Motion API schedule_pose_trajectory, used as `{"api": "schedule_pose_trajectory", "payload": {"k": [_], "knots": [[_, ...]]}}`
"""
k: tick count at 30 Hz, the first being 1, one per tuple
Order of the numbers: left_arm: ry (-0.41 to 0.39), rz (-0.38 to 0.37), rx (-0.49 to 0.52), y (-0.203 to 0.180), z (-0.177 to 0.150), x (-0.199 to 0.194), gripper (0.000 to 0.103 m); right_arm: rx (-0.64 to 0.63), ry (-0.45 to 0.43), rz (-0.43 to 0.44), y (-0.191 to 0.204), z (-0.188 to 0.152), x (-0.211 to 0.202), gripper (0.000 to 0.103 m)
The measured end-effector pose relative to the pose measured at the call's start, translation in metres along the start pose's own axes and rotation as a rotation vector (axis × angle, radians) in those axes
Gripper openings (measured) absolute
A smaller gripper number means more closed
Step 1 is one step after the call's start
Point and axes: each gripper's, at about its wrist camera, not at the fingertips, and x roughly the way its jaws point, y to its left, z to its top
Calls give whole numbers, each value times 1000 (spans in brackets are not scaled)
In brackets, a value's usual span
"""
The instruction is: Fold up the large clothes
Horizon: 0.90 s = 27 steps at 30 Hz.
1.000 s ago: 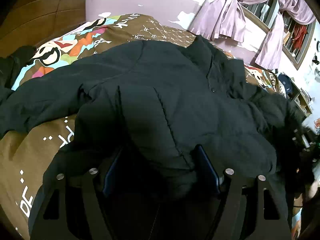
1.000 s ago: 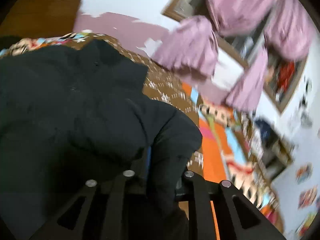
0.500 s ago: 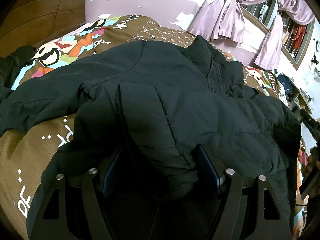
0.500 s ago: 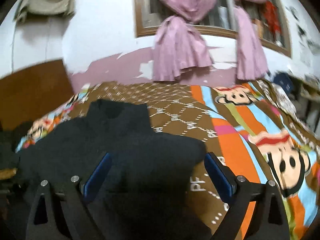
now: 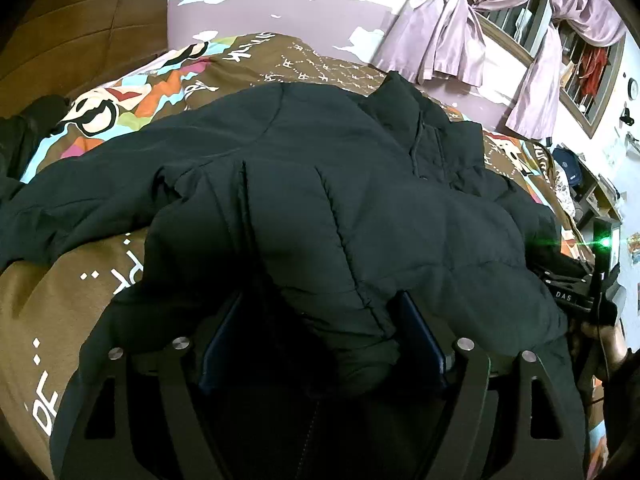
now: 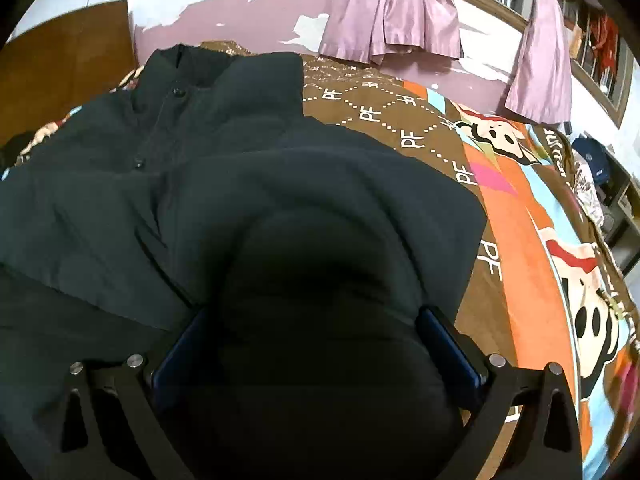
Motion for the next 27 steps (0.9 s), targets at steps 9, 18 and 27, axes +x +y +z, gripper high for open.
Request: {"api": "schedule_pose_trajectory", "payload": {"k": [9, 18, 27], "knots": [[-32, -112, -99, 21, 5, -14, 73, 132, -62, 6, 5, 5, -45, 103], [-95, 136, -220, 87, 40, -80, 73, 228, -183, -40, 62, 44, -96, 103], [-183, 469, -511, 245, 35, -139, 73, 161, -397, -115, 102, 33, -129, 103]]}}
